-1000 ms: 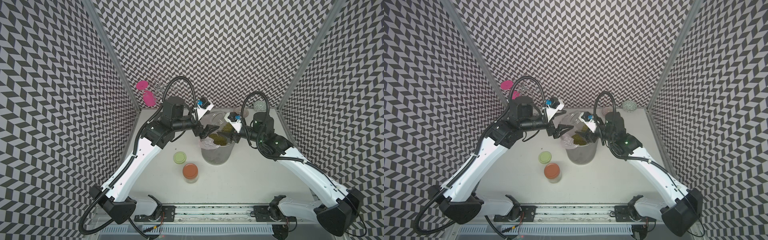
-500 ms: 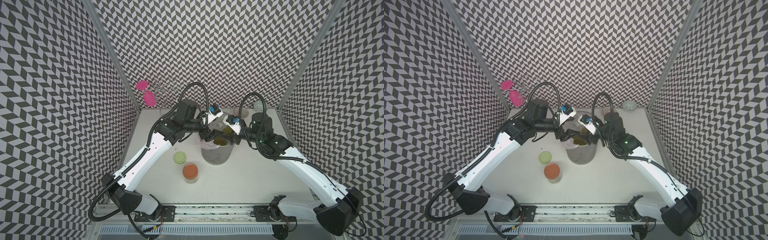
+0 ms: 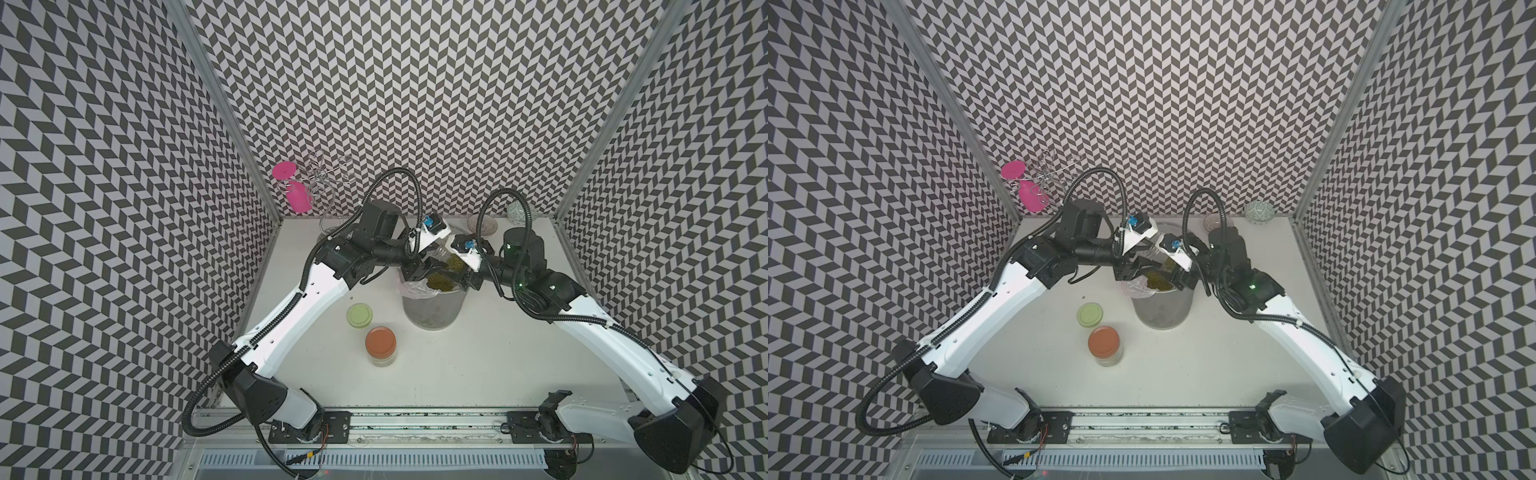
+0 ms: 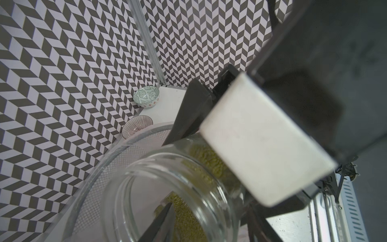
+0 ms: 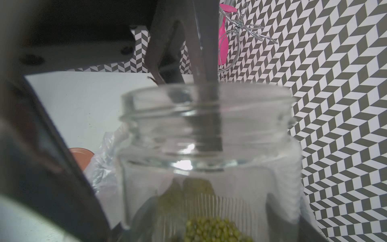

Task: Empty moldy mung beans from jars
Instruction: Pour the moldy mung beans from the jar into the trash bin.

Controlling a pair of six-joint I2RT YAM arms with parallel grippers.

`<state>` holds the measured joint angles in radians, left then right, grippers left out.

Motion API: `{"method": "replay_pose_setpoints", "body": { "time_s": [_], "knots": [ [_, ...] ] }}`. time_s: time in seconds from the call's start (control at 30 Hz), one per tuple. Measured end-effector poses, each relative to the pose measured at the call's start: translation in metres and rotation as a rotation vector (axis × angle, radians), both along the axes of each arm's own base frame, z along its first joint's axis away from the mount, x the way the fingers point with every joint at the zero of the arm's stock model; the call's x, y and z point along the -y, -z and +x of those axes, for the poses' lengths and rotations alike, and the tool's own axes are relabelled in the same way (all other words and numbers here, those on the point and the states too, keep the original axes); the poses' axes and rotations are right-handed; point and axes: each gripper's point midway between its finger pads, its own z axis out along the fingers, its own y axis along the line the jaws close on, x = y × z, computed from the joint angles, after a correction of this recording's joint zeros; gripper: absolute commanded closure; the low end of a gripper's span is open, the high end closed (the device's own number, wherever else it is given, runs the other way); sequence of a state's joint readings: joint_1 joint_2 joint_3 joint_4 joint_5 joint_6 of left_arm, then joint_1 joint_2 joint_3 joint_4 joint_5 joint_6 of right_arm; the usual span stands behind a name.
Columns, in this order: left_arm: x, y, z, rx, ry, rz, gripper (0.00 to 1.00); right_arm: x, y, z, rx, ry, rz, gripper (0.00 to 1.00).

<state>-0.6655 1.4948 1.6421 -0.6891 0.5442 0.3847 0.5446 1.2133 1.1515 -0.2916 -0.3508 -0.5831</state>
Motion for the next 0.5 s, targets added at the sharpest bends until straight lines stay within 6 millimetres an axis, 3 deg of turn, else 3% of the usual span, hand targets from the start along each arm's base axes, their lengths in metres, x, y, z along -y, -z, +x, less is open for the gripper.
{"method": "replay_pose_setpoints", "body": {
  "time_s": [0.3, 0.4, 0.5],
  "knots": [
    [0.007, -0.001, -0.011, -0.025, 0.055, -0.02, 0.72, 0.007, 0.004, -0.005, 0.034, 0.01, -0.017, 0.41],
    [0.008, -0.001, -0.012, -0.024, 0.061, -0.024, 0.88, 0.007, 0.007, -0.005, 0.041, 0.006, -0.024, 0.41],
    [0.01, -0.005, -0.02, -0.031, 0.1, -0.038, 0.92, 0.007, 0.004, -0.008, 0.094, -0.018, -0.038, 0.41]
  ]
}}
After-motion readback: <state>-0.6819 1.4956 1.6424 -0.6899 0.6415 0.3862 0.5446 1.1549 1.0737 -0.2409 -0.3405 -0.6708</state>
